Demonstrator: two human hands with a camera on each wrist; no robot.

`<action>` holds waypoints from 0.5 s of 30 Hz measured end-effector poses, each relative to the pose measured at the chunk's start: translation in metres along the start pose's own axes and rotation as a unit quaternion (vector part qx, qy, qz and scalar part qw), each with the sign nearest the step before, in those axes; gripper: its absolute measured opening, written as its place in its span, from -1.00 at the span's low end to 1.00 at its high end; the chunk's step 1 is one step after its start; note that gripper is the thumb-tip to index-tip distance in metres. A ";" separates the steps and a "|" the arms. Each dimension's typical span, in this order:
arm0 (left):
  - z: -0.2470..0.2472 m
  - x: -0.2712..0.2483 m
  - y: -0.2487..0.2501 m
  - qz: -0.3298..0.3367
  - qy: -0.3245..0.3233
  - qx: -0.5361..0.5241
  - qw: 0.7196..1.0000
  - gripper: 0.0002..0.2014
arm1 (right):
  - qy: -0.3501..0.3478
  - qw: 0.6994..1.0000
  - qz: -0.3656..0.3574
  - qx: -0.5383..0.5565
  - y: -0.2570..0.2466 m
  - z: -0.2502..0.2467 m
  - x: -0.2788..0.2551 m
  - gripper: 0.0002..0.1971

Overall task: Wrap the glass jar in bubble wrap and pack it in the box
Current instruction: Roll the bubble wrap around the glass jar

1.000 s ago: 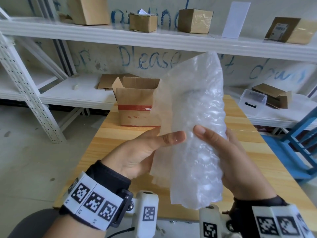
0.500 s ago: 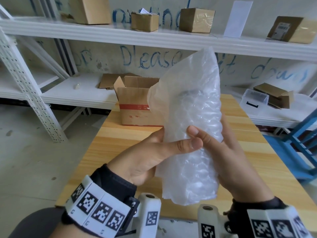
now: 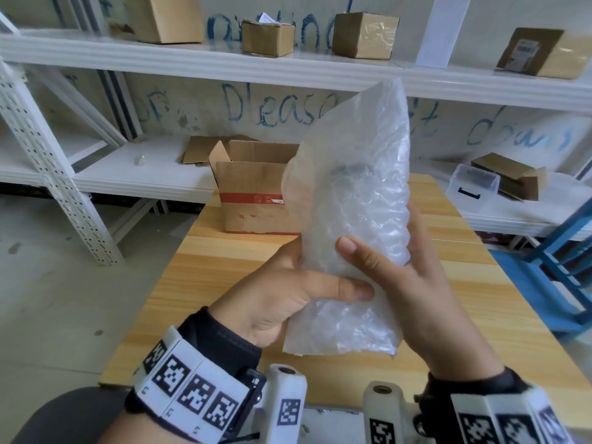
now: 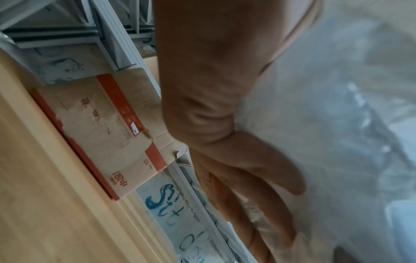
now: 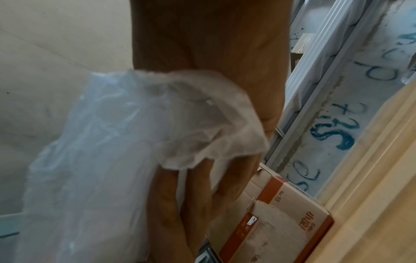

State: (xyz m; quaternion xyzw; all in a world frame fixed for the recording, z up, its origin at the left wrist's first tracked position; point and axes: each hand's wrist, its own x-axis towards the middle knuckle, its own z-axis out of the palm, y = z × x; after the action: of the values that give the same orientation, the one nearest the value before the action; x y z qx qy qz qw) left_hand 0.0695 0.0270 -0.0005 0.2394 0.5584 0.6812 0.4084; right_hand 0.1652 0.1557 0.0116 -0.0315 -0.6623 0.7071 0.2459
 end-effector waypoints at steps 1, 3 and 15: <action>-0.001 0.000 0.000 -0.002 0.003 -0.001 1.000 -0.35 | -0.001 1.000 0.002 0.004 0.000 0.000 0.000 -0.38; -0.001 0.001 0.001 -0.003 0.013 -0.001 1.000 -0.31 | 0.000 1.000 0.009 0.006 0.001 0.000 0.000 -0.35; 0.005 -0.004 0.003 -0.006 -0.024 0.035 0.999 -0.43 | 0.022 0.991 0.110 -0.069 0.005 -0.008 0.001 -0.35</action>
State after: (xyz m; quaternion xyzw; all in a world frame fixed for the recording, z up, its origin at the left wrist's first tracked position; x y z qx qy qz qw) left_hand 0.0753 0.0262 0.0041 0.2662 0.5736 0.6528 0.4171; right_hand 0.1658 0.1630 0.0057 -0.1362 -0.6965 0.6816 0.1783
